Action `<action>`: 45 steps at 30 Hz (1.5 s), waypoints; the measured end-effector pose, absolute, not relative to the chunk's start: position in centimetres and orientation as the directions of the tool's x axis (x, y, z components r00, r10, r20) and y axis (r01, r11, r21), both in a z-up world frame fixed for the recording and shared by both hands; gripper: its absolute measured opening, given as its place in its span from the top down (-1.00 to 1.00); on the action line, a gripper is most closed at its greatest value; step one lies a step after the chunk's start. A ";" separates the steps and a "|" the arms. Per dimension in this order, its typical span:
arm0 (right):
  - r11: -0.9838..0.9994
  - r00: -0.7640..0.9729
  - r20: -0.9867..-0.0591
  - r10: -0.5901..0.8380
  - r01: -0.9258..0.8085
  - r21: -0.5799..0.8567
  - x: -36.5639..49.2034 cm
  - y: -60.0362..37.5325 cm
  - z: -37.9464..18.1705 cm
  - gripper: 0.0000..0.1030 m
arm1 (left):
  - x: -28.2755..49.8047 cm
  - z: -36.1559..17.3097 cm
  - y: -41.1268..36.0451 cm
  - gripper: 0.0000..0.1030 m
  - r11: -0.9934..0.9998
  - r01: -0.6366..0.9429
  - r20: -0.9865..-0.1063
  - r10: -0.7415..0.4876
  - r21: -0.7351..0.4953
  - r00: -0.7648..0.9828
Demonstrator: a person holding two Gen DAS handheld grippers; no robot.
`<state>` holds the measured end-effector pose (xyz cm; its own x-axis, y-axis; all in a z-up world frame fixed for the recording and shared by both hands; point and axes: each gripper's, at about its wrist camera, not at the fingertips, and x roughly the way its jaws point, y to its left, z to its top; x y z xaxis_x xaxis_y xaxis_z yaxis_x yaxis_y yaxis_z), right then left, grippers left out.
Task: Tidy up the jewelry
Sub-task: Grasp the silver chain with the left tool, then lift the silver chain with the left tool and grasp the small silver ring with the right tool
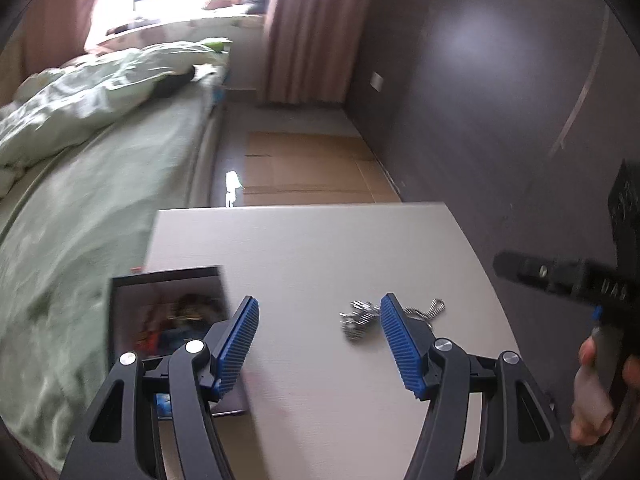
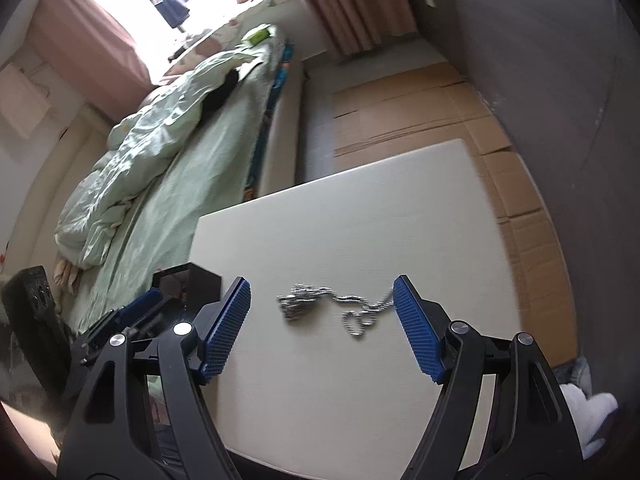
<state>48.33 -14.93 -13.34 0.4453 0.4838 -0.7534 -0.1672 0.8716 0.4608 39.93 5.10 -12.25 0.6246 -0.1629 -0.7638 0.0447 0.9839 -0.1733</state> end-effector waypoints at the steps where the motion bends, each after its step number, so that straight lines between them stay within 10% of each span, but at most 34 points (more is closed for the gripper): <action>1: 0.873 0.447 -0.755 0.480 -0.156 0.463 48.4 -15.5 -13.4 -0.44 | 40.4 -12.6 4.3 -0.19 0.984 0.060 -0.773 -0.171 -0.170 0.611; 24: 0.889 0.457 -0.774 0.438 -0.088 0.450 49.6 -18.3 -14.3 -0.44 | 46.5 -21.2 -0.6 -0.12 0.979 0.136 -0.896 -0.196 -0.154 0.398; 32: 0.892 0.443 -0.783 0.436 -0.102 0.439 49.9 -17.2 -14.9 -0.44 | 47.4 -22.1 -0.5 0.89 0.977 0.143 -0.896 -0.205 -0.161 0.393; 45: 0.900 0.402 -0.810 0.428 -0.108 0.423 50.5 -16.2 -16.5 -0.44 | 47.0 -16.9 1.9 0.89 0.949 0.128 -0.830 -0.313 -0.287 0.462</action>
